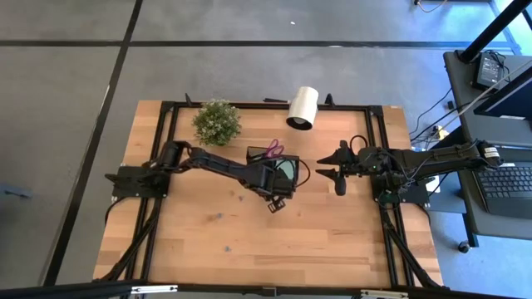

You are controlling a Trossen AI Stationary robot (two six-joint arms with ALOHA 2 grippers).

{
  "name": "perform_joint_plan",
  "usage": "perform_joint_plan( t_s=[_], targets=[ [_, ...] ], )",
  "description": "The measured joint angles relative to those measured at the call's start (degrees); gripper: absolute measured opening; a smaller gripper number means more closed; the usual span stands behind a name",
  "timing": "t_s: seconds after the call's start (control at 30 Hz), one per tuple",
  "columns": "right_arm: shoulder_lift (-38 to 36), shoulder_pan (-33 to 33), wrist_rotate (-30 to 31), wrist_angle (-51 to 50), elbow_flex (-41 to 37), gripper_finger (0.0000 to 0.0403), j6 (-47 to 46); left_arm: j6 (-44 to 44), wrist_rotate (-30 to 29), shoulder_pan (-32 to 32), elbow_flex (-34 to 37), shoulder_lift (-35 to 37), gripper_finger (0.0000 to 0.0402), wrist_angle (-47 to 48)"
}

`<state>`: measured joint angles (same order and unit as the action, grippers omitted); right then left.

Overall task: Pick and place office supplies into organizer
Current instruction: Put the pink binder clip into the black desk organizer

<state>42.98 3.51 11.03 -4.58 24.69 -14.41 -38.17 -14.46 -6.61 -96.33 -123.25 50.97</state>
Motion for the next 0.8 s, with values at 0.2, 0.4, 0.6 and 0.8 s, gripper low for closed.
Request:
perform_joint_plan(
  t_s=[0.2,0.4,0.6,0.8],
  targets=[
    [0.0,-0.02,0.01,-0.25,0.0,0.0171,0.11,0.55,-3.49,-0.02,-0.33,2.42,0.0059,2.4],
    [0.0,-0.02,0.02,-0.16,0.0,0.0171,0.11,0.39,-10.92,0.94,-0.35,3.53,0.0059,5.74],
    [0.01,-0.02,0.01,-0.16,0.0,0.0171,0.09,0.57,-11.39,2.33,1.05,3.53,0.0059,6.01],
    [0.0,-0.02,0.01,-0.06,0.0,0.0171,-0.04,0.51,-11.54,3.02,2.5,3.49,0.0059,6.19]
  ],
)
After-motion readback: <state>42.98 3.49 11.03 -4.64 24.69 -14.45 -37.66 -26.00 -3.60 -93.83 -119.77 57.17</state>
